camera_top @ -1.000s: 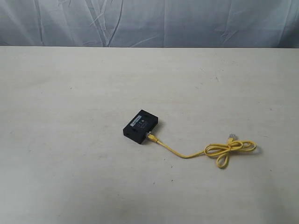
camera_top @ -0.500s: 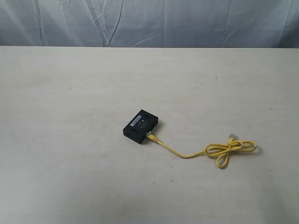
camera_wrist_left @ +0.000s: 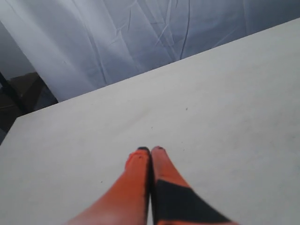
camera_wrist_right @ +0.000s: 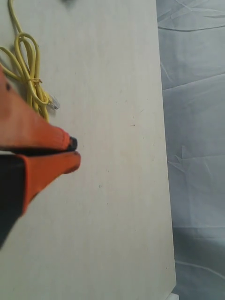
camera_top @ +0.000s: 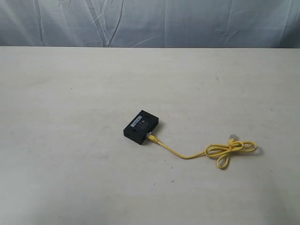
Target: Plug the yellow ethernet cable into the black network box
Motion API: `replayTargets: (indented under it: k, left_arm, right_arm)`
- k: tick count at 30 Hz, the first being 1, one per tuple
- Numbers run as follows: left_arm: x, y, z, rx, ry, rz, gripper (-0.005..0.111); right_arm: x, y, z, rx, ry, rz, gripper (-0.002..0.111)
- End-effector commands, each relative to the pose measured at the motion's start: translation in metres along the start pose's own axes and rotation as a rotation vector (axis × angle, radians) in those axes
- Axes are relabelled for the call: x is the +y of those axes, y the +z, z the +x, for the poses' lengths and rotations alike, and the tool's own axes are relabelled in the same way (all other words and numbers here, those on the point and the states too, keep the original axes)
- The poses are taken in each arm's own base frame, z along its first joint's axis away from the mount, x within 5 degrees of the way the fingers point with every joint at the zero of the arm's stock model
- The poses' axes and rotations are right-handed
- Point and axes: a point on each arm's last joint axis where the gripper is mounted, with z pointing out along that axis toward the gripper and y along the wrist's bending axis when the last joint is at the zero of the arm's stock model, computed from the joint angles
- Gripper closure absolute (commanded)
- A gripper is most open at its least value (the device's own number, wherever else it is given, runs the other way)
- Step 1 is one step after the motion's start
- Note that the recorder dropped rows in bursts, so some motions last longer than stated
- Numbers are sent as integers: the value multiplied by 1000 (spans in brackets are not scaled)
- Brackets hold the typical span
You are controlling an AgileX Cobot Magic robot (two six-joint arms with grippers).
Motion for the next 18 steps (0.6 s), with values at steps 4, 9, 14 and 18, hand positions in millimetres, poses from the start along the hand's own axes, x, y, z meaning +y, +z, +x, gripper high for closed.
replayTargets:
  k: [4,9,14,18]
  left_arm:
    - [-12,-8,36,-59,73,-40,107]
    - [-11,-8,35,-75,78,-50,107]
    - [-11,-8,35,-79,43,-44,107]
    - [-9,-8,36,-74,-111,-61,107]
  right_arm:
    - [0,0,0,-8,3,3,109]
    - [0,0,0,-8,3,3,109]
    - [0,0,0,-8,3,3,109]
    - [0,0,0,-8,3,3,109]
